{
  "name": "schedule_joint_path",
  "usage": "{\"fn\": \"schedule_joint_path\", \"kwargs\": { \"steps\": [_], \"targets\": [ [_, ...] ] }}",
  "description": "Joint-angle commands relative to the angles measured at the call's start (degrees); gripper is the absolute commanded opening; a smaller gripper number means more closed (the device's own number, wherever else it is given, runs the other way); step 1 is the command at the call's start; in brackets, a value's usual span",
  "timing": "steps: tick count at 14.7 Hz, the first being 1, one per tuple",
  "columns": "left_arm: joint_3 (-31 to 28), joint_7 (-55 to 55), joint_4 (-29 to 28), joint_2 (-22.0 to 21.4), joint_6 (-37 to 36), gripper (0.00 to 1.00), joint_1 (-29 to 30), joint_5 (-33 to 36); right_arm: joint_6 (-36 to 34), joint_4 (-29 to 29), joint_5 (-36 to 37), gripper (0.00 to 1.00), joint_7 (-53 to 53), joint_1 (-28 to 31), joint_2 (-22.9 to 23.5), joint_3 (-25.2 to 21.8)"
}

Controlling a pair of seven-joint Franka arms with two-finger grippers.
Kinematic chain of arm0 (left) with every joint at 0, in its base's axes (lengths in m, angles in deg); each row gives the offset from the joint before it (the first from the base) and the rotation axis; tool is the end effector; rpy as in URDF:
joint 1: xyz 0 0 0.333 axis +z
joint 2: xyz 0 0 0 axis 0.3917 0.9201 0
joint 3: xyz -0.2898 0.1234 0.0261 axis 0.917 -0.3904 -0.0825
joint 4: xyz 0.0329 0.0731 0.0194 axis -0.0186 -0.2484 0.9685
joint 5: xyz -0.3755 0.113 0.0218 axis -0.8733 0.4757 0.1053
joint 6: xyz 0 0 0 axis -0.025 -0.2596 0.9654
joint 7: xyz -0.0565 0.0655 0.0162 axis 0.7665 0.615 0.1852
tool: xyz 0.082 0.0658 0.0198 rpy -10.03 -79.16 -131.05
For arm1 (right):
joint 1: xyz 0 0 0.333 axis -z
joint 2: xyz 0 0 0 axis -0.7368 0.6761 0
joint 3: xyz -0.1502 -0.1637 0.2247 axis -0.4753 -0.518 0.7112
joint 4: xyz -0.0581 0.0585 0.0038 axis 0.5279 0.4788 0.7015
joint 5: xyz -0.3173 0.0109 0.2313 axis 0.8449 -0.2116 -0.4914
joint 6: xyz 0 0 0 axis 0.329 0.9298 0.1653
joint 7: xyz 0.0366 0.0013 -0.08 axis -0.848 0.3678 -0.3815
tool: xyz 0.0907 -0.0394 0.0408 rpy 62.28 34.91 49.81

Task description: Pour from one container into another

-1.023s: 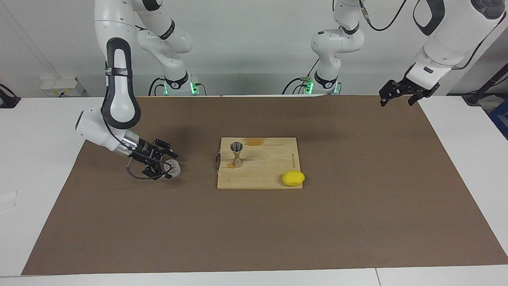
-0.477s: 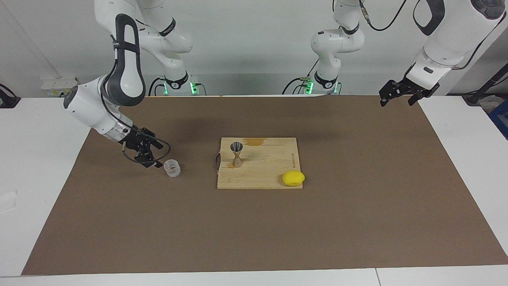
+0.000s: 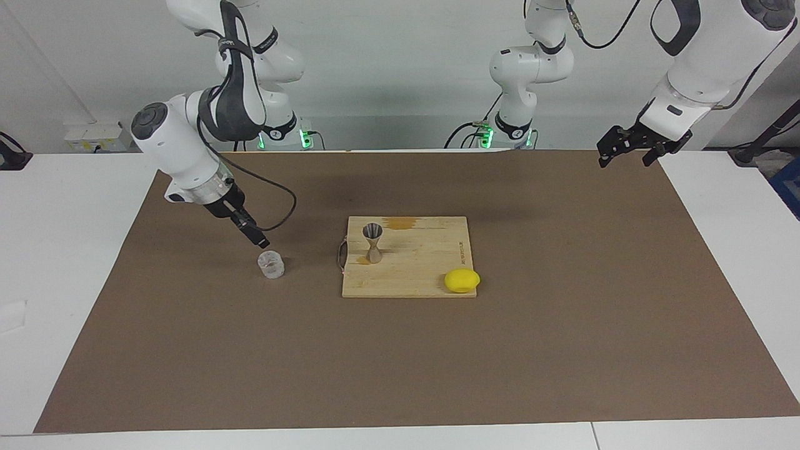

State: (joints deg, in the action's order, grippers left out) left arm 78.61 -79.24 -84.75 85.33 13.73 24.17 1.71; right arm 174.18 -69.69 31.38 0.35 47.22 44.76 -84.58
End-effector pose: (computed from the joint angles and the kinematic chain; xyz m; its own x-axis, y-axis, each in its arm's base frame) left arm 0.5403 -0.0089 0.6107 0.9897 -0.0509 -0.1338 -0.0530 -0.9985 -0.0121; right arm 0.5480 0.0273 0.4254 0.7089 -0.6986 -0.0969 -0.7046 -0.6953 -0.1417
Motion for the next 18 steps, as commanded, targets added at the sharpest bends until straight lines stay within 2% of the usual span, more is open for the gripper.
{"fn": "schedule_joint_path", "kwargs": {
  "steps": [1, 4, 9, 13, 18],
  "targets": [
    [0.0, -0.1, -1.4, -1.4, -0.2, 1.00, 0.0, 0.5, -3.8, 3.9, 6.9, 1.00, 6.6, -1.1, -0.7, 0.1],
    [0.0, -0.1, -1.4, -1.4, -0.2, 1.00, 0.0, 0.5, -10.0, 10.7, 10.6, 1.00, 15.4, -2.9, -0.3, 0.1],
    [0.0, -0.1, -1.4, -1.4, -0.2, 1.00, 0.0, 0.5, -18.3, 19.1, 14.4, 1.00, 19.6, -4.3, 0.2, 0.1],
    [0.0, -0.1, -1.4, -1.4, -0.2, 1.00, 0.0, 0.5, -22.7, 23.0, 16.8, 1.00, 23.0, -4.3, 0.4, 0.1],
    [0.0, -0.1, -1.4, -1.4, -0.2, 1.00, 0.0, 0.5, -25.2, 24.0, 17.0, 1.00, 23.8, -4.2, -0.4, 0.0]
  ]
}}
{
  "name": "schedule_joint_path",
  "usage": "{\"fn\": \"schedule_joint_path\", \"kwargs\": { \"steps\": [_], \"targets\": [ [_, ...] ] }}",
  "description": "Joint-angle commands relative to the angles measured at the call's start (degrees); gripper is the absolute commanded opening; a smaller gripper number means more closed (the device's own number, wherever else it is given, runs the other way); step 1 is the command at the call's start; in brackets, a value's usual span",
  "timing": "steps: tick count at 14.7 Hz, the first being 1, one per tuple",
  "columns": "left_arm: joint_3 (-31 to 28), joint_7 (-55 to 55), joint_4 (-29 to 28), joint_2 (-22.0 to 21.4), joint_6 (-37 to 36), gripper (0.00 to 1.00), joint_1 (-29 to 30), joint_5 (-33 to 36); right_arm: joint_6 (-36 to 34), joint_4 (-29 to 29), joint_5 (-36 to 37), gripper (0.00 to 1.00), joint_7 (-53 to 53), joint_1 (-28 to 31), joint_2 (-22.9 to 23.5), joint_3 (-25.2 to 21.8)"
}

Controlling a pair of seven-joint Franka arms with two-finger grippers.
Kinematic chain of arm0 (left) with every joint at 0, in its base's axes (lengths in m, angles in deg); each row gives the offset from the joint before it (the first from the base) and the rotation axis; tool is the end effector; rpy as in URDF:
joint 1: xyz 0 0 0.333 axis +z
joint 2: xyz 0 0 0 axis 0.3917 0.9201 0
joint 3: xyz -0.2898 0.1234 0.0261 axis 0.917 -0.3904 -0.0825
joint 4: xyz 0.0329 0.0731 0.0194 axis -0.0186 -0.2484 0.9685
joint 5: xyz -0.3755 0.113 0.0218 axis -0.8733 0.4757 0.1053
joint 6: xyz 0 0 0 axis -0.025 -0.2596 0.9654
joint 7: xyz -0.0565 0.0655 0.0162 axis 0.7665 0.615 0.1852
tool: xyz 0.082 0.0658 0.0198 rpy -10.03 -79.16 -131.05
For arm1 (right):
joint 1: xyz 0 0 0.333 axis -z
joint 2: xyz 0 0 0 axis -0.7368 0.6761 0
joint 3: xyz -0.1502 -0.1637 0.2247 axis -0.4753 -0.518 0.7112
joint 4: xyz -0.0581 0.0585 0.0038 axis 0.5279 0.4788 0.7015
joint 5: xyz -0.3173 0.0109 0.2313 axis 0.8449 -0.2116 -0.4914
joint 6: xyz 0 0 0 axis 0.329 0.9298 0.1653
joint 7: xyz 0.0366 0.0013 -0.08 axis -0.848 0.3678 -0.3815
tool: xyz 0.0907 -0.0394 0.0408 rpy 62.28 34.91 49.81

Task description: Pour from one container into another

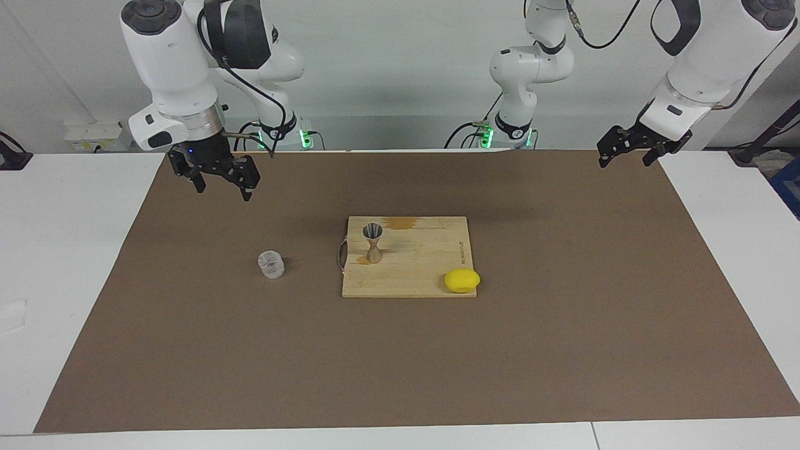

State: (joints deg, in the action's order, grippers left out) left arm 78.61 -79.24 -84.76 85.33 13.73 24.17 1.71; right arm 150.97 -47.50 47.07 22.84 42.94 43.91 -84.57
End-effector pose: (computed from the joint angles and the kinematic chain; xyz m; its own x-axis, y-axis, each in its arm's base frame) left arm 0.5403 -0.0089 0.6106 0.9897 -0.0509 -0.1340 -0.0530 -0.9985 -0.0121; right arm 0.5577 0.0537 0.5818 0.9780 -0.2031 0.0484 -0.2060 -0.9765 0.0637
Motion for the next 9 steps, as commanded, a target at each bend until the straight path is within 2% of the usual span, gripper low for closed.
{"fn": "schedule_joint_path", "kwargs": {
  "steps": [1, 9],
  "targets": [
    [0.0, -0.1, -1.4, -1.4, -0.2, 1.00, 0.0, 0.5, -3.0, 2.1, 1.3, 1.00, 1.3, 0.1, 0.3, -0.1],
    [0.0, -0.1, -1.4, -1.4, -0.2, 1.00, 0.0, 0.5, -3.0, 1.7, 0.3, 1.00, 1.3, 0.9, -1.4, -0.8]
  ]
}}
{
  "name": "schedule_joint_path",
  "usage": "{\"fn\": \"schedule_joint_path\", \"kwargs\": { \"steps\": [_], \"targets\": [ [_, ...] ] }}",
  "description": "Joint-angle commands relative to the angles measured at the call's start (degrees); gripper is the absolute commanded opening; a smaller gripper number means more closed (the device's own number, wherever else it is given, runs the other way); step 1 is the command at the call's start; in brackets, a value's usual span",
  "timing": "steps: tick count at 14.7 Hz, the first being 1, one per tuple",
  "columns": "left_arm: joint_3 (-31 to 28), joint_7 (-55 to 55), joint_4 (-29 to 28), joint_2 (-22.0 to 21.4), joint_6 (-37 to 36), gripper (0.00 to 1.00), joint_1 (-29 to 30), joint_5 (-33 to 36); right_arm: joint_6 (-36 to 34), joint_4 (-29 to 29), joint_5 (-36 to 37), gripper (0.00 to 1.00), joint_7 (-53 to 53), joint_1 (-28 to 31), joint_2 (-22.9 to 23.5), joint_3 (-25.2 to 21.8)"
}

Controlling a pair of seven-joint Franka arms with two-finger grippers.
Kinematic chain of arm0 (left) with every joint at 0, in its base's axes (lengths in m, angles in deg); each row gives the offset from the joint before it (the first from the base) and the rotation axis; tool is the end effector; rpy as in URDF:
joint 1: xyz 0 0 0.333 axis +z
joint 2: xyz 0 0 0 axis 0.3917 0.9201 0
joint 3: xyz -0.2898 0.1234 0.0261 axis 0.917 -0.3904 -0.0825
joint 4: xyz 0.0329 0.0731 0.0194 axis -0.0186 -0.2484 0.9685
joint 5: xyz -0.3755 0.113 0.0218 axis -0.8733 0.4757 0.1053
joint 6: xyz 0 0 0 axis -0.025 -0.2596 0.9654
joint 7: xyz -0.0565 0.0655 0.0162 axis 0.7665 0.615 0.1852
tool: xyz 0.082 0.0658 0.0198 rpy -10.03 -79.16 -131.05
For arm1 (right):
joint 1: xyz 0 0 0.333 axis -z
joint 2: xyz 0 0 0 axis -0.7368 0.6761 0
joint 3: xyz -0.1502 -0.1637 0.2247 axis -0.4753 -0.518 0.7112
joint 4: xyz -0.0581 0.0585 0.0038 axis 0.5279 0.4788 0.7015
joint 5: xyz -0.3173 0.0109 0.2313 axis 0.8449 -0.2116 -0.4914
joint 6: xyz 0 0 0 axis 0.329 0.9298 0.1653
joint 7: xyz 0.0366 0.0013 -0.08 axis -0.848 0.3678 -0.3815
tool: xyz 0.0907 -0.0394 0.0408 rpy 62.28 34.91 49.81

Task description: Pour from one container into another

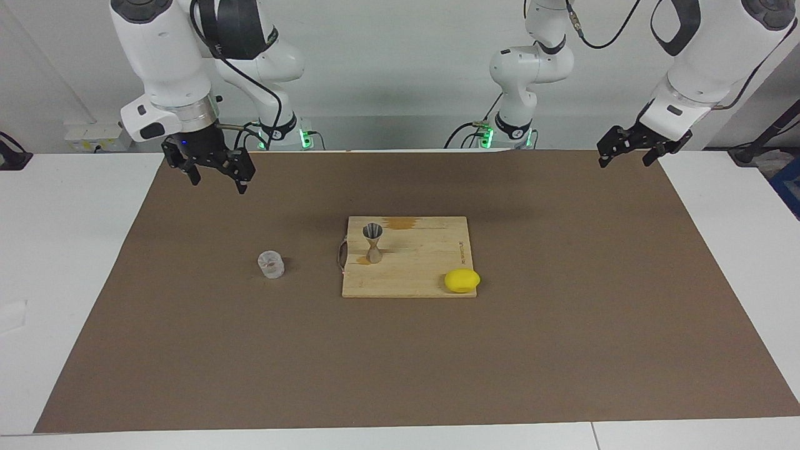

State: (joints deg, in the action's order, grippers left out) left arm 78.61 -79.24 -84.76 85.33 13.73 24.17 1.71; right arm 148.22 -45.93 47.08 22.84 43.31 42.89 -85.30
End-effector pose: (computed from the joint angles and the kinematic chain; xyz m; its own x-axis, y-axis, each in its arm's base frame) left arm 0.5403 -0.0089 0.6106 0.9897 -0.0509 -0.1340 -0.0530 -0.9985 -0.0121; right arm 0.5506 0.0419 0.6006 0.9732 -0.2254 0.0460 -0.2281 -0.9715 0.0651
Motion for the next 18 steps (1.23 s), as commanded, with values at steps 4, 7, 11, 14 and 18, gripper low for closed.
{"fn": "schedule_joint_path", "kwargs": {
  "steps": [4, 7, 11, 14, 18],
  "targets": [
    [0.0, -0.1, -1.4, -1.4, -0.2, 1.00, 0.0, 0.5, 0.1, 0.5, 0.4, 1.00, 1.4, 0.5, -0.2, -0.1],
    [0.0, -0.1, -1.4, -1.4, -0.2, 1.00, 0.0, 0.5, 0.7, 0.0, 0.1, 1.00, 2.7, 0.6, -0.3, -0.1],
    [0.0, 0.0, -1.4, -1.4, -0.2, 1.00, 0.0, 0.5, 0.0, -0.7, -4.5, 1.00, 3.0, 1.9, -0.5, -0.2],
    [0.1, 0.2, -1.4, -1.3, 0.6, 1.00, -1.2, 0.4, -0.9, -2.2, -4.9, 1.00, 5.1, 2.1, -1.4, -0.2],
    [0.2, 0.1, -1.5, -1.2, 2.5, 1.00, -2.8, 0.3, -1.1, -2.1, -4.9, 1.00, 7.1, 2.6, -1.4, -0.3]
  ]
}}
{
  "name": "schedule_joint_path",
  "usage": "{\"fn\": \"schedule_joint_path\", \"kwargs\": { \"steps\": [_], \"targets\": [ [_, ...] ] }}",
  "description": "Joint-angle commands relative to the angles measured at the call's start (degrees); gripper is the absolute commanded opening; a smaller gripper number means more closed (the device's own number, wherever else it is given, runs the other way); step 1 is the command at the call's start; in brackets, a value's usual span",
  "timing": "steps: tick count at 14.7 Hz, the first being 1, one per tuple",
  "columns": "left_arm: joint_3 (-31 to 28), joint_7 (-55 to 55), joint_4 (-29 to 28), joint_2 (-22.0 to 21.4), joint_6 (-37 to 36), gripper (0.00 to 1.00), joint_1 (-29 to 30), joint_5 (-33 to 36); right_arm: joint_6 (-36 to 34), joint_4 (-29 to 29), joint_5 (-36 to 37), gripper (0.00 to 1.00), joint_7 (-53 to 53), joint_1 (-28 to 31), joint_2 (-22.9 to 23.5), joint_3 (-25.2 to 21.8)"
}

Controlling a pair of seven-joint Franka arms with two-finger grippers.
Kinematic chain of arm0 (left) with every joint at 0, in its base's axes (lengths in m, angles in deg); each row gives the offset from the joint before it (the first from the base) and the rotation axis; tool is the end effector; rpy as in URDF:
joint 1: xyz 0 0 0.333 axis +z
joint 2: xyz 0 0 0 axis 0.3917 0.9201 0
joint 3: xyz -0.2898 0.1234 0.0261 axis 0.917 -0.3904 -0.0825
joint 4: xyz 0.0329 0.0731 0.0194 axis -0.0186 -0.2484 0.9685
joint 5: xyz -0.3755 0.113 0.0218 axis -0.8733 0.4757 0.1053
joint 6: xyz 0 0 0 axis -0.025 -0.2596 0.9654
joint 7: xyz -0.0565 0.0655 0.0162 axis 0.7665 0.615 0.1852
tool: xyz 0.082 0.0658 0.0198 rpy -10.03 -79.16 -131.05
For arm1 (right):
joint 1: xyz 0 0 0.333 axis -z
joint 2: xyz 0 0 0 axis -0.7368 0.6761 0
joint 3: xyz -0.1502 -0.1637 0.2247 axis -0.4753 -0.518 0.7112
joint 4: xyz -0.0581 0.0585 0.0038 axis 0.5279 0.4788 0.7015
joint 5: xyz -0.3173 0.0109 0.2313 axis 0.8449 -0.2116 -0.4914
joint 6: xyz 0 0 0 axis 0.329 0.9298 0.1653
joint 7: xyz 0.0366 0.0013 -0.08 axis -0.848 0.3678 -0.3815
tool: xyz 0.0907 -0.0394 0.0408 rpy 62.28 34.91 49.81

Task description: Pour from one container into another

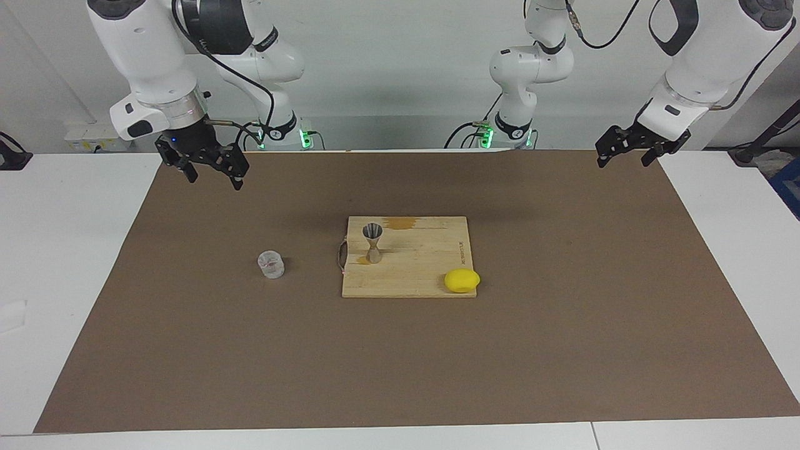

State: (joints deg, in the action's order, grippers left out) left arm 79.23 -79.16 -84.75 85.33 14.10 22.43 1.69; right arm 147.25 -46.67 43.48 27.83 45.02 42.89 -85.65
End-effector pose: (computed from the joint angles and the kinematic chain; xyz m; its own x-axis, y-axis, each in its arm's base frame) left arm 0.5403 -0.0312 0.6112 0.9875 -0.0932 -0.1274 -0.0955 -0.9954 -0.0118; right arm 0.5489 0.0280 0.5926 0.9832 -0.1823 -0.0033 -0.1823 -0.9831 0.0148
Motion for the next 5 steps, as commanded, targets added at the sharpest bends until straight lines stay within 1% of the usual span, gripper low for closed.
{"fn": "schedule_joint_path", "kwargs": {
  "steps": [1, 5],
  "targets": [
    [-0.4, -0.1, -1.5, -1.2, 2.8, 1.00, -1.6, 0.3, 0.0, -1.3, -1.3, 1.00, 2.0, 0.9, -1.4, 0.1],
    [-0.4, -0.4, -1.5, -1.2, 5.7, 1.00, -1.8, 0.1, 0.0, -1.0, -1.2, 1.00, 1.5, 0.7, -1.4, 0.3]
  ]
}}
